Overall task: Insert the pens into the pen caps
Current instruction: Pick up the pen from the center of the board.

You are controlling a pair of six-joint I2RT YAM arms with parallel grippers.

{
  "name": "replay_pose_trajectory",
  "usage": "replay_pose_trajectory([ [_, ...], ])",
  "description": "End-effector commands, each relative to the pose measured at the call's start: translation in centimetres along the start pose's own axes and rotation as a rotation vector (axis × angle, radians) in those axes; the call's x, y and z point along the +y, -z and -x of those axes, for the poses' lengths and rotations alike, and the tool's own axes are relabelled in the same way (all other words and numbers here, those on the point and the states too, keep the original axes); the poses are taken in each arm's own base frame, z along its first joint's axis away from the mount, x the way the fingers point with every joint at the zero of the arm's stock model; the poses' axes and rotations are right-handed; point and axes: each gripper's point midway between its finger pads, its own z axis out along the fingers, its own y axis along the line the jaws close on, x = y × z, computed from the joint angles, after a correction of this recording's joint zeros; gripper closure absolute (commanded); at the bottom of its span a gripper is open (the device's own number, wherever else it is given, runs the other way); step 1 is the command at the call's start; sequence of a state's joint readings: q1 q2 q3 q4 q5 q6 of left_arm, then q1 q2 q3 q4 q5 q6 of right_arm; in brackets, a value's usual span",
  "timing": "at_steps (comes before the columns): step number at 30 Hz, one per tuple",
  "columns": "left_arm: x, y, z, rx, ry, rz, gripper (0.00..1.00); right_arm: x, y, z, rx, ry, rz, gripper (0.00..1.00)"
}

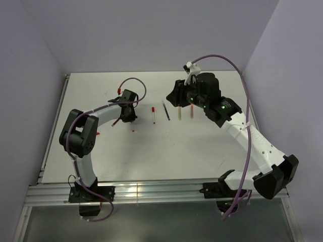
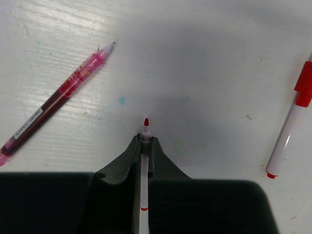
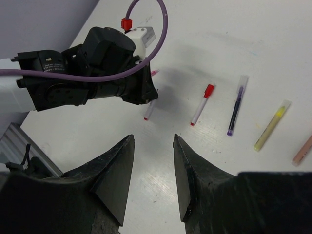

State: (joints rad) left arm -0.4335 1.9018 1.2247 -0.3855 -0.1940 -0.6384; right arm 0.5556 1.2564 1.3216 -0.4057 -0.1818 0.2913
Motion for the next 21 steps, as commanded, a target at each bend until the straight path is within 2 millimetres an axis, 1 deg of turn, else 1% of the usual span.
replay_pose_trajectory([
  [1, -2.6, 0.6, -3.0, 0.087, 0.055, -0.118, 1.00, 0.8, -0.8, 0.7, -0.011, 0.004, 0.055, 0.55],
  [4, -3.4, 2.0, -2.0, 0.048, 0.086, -0.164, 1.00, 1.3, -1.2, 0.2, 0.013, -0.001, 0.090, 0.53],
  [5, -4.1, 3.0, -0.9, 0.011, 0.096, -0.200, 1.00, 1.5, -1.3, 0.1, 0.016, -0.007, 0.104, 0.53],
  [6, -4.4, 3.7, -0.3, -0.010, 0.115, -0.215, 1.00, 1.6, -1.5, -0.1, 0.025, -0.011, 0.116, 0.52],
  [7, -4.7, 4.3, 0.1, -0.026, 0.122, -0.237, 1.00, 2.3, -1.6, -0.4, 0.038, -0.021, 0.150, 0.52],
  [8, -5.4, 5.8, 1.4, -0.073, 0.136, -0.281, 1.00, 2.4, -1.6, -0.6, 0.043, -0.026, 0.163, 0.52],
  [10, -6.1, 7.3, 2.3, -0.105, 0.159, -0.329, 1.00, 3.0, -1.9, -0.8, 0.045, -0.039, 0.198, 0.52],
  [11, -6.7, 9.1, 3.4, -0.145, 0.173, -0.376, 1.00, 3.1, -2.0, -0.9, 0.048, -0.040, 0.207, 0.50],
  [13, -7.6, 10.8, 4.3, -0.178, 0.196, -0.445, 1.00, 3.2, -2.5, -1.1, 0.052, -0.043, 0.222, 0.50],
  [14, -7.8, 12.3, 5.0, -0.206, 0.218, -0.478, 1.00, 3.3, -2.8, -0.9, 0.043, -0.042, 0.234, 0.49],
  [16, -8.3, 13.7, 5.6, -0.231, 0.231, -0.526, 1.00, 3.6, -3.3, -1.4, 0.059, -0.053, 0.260, 0.47],
  [17, -8.5, 15.1, 6.1, -0.255, 0.242, -0.558, 1.00, 4.1, -3.4, -1.2, 0.054, -0.054, 0.290, 0.46],
  [19, -8.8, 16.5, 6.6, -0.283, 0.251, -0.601, 1.00, 4.5, -3.6, -1.6, 0.058, -0.067, 0.322, 0.45],
  [20, -9.0, 17.9, 7.0, -0.307, 0.263, -0.635, 1.00, 4.8, -3.8, -1.8, 0.064, -0.073, 0.341, 0.44],
  [21, -9.0, 18.5, 6.9, -0.315, 0.265, -0.656, 1.00, 4.9, -3.9, -1.5, 0.051, -0.073, 0.353, 0.44],
])
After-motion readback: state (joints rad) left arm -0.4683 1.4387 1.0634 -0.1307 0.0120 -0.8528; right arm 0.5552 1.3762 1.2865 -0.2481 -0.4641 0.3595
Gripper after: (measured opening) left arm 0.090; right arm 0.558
